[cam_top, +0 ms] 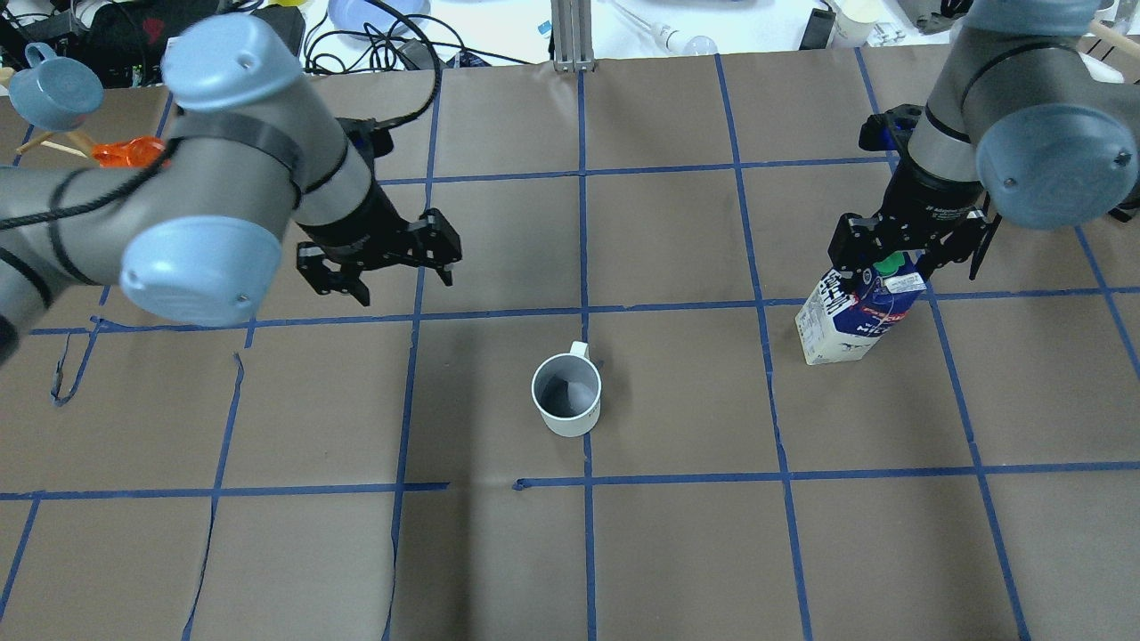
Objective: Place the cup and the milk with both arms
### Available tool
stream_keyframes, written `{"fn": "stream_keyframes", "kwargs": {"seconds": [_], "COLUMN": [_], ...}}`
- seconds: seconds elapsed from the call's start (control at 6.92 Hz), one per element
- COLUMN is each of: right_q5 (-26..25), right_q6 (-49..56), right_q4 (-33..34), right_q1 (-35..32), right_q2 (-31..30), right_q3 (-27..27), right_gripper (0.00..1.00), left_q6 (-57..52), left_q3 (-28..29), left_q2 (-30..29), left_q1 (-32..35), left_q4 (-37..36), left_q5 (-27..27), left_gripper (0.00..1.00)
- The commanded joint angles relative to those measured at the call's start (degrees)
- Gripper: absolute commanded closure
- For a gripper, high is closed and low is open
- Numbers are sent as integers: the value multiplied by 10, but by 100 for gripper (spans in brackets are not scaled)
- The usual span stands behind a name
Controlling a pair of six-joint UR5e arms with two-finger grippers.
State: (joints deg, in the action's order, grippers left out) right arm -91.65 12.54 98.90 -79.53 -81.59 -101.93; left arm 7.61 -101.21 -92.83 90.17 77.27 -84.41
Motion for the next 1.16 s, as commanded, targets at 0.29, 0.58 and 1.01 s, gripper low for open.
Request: {"fn": "stream_keyframes", "kwargs": {"seconds": [0.29, 0.58, 1.01], "right_q5": [-5, -4, 35], "right_q6": [-5, -9, -56], "right_q4": [3, 2, -14], "right_q1": [0, -1, -60], "right_q2": [-1, -7, -9], "right_q3": [3, 6, 32], "right_gripper": [60, 61, 62], "left_q6": [-111, -98, -103], "left_q3": [175, 177, 160], "left_q2": [13, 11, 26], "left_q1": [-61, -61, -59], "left_q4": [156, 122, 129], "left_q5": [-19, -26, -50], "left_gripper": [0, 0, 0]}}
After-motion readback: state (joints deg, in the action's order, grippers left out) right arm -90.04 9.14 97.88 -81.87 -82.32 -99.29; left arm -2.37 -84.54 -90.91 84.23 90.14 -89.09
